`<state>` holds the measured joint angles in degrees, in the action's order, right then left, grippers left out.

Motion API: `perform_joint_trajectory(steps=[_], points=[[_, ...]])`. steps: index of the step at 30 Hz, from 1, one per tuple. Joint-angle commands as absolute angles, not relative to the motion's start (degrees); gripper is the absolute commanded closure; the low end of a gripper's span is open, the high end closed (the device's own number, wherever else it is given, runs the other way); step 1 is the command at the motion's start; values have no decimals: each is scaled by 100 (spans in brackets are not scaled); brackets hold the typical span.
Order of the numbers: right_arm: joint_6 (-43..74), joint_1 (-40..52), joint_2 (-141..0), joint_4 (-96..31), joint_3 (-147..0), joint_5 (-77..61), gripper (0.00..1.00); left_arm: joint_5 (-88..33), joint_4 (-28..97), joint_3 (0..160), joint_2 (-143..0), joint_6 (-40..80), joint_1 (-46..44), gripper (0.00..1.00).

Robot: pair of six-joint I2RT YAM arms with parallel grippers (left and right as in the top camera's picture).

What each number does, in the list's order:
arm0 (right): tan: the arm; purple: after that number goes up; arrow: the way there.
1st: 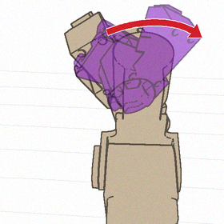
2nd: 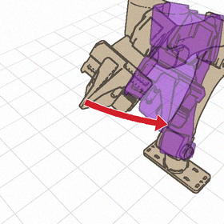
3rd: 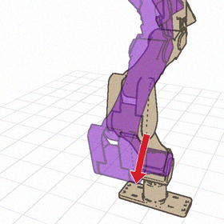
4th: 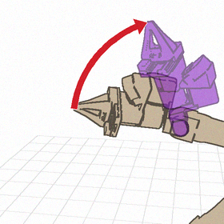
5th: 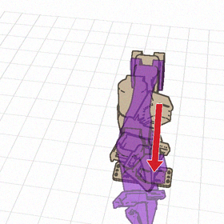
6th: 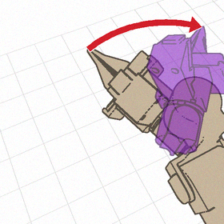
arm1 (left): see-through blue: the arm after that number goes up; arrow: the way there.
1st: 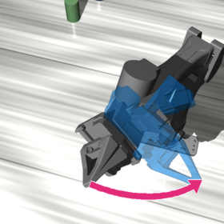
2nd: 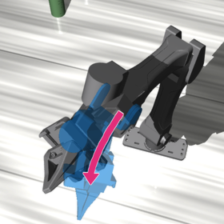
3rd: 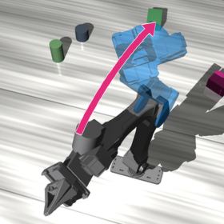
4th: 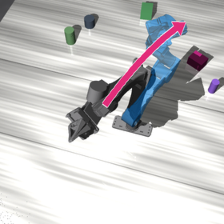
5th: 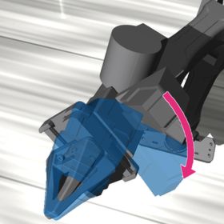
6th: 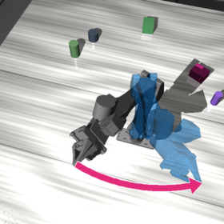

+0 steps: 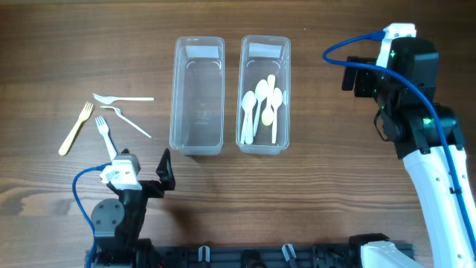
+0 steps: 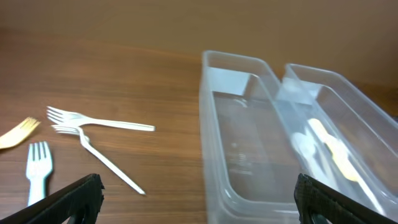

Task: Pack container
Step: 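Reach the left gripper to the white forks and grasp one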

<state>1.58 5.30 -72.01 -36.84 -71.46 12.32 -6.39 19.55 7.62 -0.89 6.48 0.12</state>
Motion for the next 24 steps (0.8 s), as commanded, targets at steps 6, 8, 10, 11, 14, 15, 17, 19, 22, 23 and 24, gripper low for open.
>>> perform_joint_trajectory(steps=[6, 8, 10, 11, 14, 15, 17, 19, 22, 23, 24], points=[[104, 528, -7244, -3673, -7199, 1369, 0, 482, 3736, 4635, -3015, 1096, 27, 0], [106, 528, -7244, -3673, -7199, 1369, 0, 429, 4130, 5537, -3909, 1096, 27, 0], [106, 528, -7244, -3673, -7199, 1369, 0, 204, 4554, 6552, -4853, 1098, 27, 0], [108, 528, -7244, -3673, -7199, 1369, 0, 34, 4689, 6941, -5216, 1098, 27, 0], [108, 528, -7244, -3673, -7199, 1369, 0, -982, 4978, 7703, -6045, 1098, 27, 0], [104, 528, -7244, -3673, -7199, 1369, 0, -1216, 5017, 7776, -6228, 1098, 27, 0], [106, 528, -7244, -3673, -7199, 1369, 0, -1173, 4993, 7773, -6464, 1092, 27, 0], [106, 528, -7244, -3673, -7199, 1369, 1, -967, 5028, 7773, -6665, 1103, 27, 0], [106, 528, -7244, -3673, -7199, 1369, 0, 174, 5288, 7773, -6936, 1892, 30, 0], [106, 528, -7244, -3673, -7199, 1369, 0, 731, 5454, 7773, -7067, 2290, 54, 0], [106, 528, -7244, -3673, -7199, 1369, 0, 1052, 5579, 7773, -7192, 2515, 99, 0]])
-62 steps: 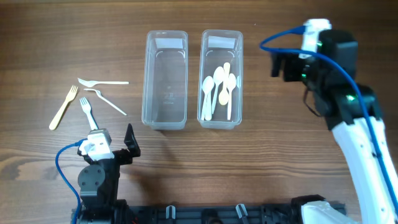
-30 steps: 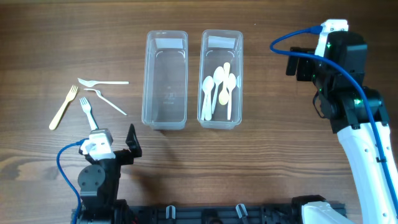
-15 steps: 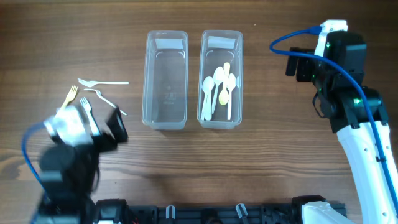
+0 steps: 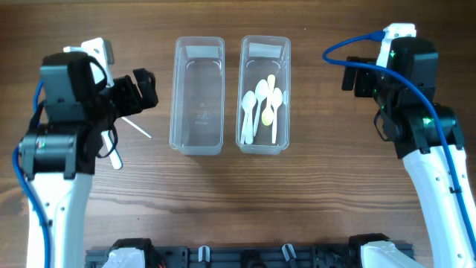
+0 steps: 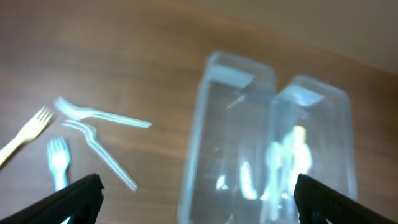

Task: Pack container
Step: 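Reach the left gripper to the white forks and grasp one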

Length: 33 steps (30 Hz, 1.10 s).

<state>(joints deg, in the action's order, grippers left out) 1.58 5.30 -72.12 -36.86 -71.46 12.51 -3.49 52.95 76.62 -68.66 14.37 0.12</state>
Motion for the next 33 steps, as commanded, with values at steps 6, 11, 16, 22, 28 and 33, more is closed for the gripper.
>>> perform_joint_trajectory(steps=[6, 11, 16, 22, 28, 33], points=[[106, 528, -7244, -3673, -7199, 1369, 0, 1227, 5876, 7769, -8252, 2746, 646, 5], [106, 528, -7244, -3673, -7199, 1369, 0, 978, 5732, 7769, -9295, 2749, 891, 9], [108, 528, -7244, -3675, -7199, 1369, 0, 357, 5122, 7769, -10219, 2753, 989, 12], [106, 528, -7244, -3677, -7199, 1369, 0, 191, 4635, 7769, -10794, 3343, 991, 14], [108, 528, -7244, -3677, -7199, 1369, 0, 196, 4412, 7769, -11146, 3548, 991, 20], [106, 528, -7244, -3677, -7199, 1369, 1, 196, 4362, 7769, -11522, 3802, 991, 21]])
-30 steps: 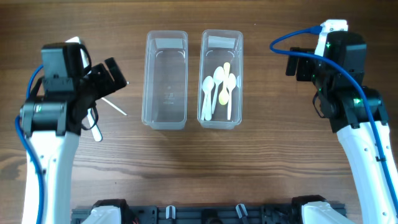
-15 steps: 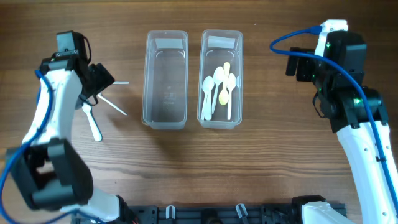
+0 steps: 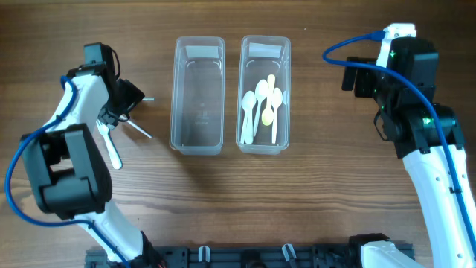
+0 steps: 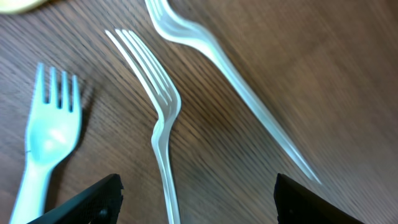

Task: Pack container
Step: 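Reach the left gripper to the white forks and grasp one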

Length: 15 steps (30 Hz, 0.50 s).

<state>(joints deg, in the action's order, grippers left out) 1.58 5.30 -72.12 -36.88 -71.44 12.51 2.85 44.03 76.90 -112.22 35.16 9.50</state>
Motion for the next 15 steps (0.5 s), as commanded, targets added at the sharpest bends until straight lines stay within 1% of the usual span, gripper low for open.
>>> perform_joint_trajectory(steps=[1, 3, 4, 5, 9, 12, 15], points=[[106, 528, -7244, -3677, -7199, 1369, 0, 200, 4342, 7769, -11585, 3802, 991, 22], [108, 528, -7244, -3677, -7199, 1369, 0, 200, 4287, 7769, -11688, 3800, 993, 26], [106, 528, -7244, -3677, -7199, 1369, 0, 198, 4274, 7769, -11712, 3802, 993, 31], [108, 528, -7244, -3677, -7199, 1369, 0, 198, 4259, 7769, -11736, 3800, 991, 45], [108, 528, -7244, -3677, -7199, 1369, 0, 198, 4265, 7769, -11736, 3798, 991, 66], [106, 528, -7244, -3677, -7199, 1369, 0, 196, 4370, 7769, -11736, 3798, 991, 96], [108, 528, -7244, -3677, -7199, 1369, 0, 191, 4504, 7769, -11732, 3798, 991, 96]])
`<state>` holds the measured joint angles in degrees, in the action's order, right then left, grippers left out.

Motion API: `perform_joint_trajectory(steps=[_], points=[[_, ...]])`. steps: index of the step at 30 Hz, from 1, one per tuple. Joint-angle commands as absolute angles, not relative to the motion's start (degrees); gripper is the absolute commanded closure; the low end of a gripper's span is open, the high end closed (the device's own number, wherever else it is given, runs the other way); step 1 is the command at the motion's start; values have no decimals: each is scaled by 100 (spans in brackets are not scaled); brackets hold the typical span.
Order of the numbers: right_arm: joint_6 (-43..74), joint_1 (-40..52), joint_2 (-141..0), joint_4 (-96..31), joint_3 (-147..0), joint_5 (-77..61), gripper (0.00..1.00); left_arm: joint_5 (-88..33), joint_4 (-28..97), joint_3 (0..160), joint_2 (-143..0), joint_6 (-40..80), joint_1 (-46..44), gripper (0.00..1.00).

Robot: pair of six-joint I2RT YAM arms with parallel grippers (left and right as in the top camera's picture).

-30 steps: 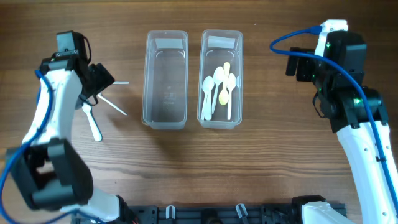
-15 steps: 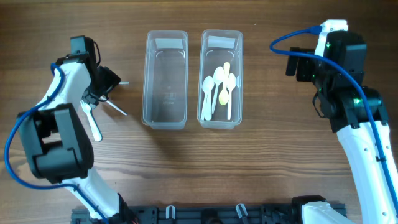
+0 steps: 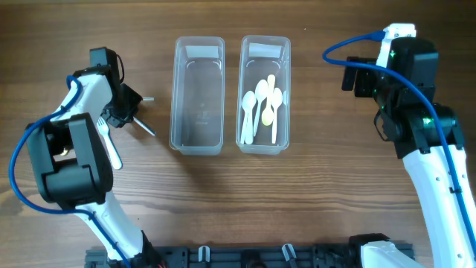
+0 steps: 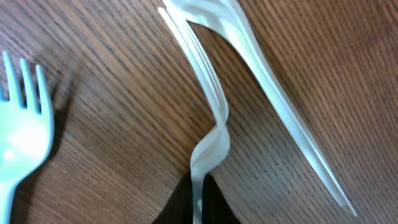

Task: Pack container
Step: 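Reach the left gripper to the white forks and grasp one, then carry the white fork into the left container and release it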

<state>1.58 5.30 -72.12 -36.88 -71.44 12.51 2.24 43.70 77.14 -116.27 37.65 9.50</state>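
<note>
My left gripper (image 4: 199, 210) is shut on the handle of a bent clear plastic fork (image 4: 208, 124) lying on the wood; its dark fingers (image 4: 179, 213) pinch the handle from both sides. In the overhead view the left gripper (image 3: 123, 109) is left of the empty clear container (image 3: 175, 97), and the fork's handle end (image 3: 147, 129) sticks out toward it. A second clear fork (image 4: 280, 93) lies just to the right, and a pale fork (image 4: 22, 146) to the left. My right gripper (image 3: 355, 78) hangs far right; its jaws are unclear.
A second clear container (image 3: 288, 97) to the right of the empty one holds several white and yellow spoons (image 3: 264, 104). The pale fork (image 3: 110, 149) lies partly under my left arm. The right arm stands along the table's right side.
My left gripper was open, with its fingers wide apart over the forks. It is now lower and shut on the bent clear fork's handle. The right arm has not moved.
My left arm was first folded low at the table's near edge, gripper open and facing the containers. Then it was raised over the left side. Then it was down over the forks, open. Now it grips the bent clear fork.
</note>
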Motion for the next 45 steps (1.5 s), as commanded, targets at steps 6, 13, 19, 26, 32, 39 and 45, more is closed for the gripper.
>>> perform_joint_trajectory(steps=[6, 13, 19, 26, 32, 39, 45], points=[[106, 528, -7244, -3677, -7199, 1369, 0, 196, 5000, 7771, -11161, 3793, 993, 96], [108, 528, -7244, -3677, -7199, 1369, 0, 95, 5116, 7771, -9443, 3177, 814, 96], [106, 528, -7244, -3677, -7199, 1369, 0, -1109, 4423, 7771, -8656, 696, -325, 94], [104, 528, -7244, -3677, -7199, 1369, 0, -751, 4049, 7769, -9013, 497, -1354, 87], [106, 528, -7244, -3677, -7199, 1369, 0, -657, 4018, 7771, -9126, 541, -1347, 12], [108, 528, -7244, -3677, -7199, 1369, 0, 915, 4847, 7771, -8866, 1933, -659, 2], [108, 528, -7244, -3677, -7199, 1369, 0, 1142, 6136, 7714, -8906, 2899, 587, 2]])
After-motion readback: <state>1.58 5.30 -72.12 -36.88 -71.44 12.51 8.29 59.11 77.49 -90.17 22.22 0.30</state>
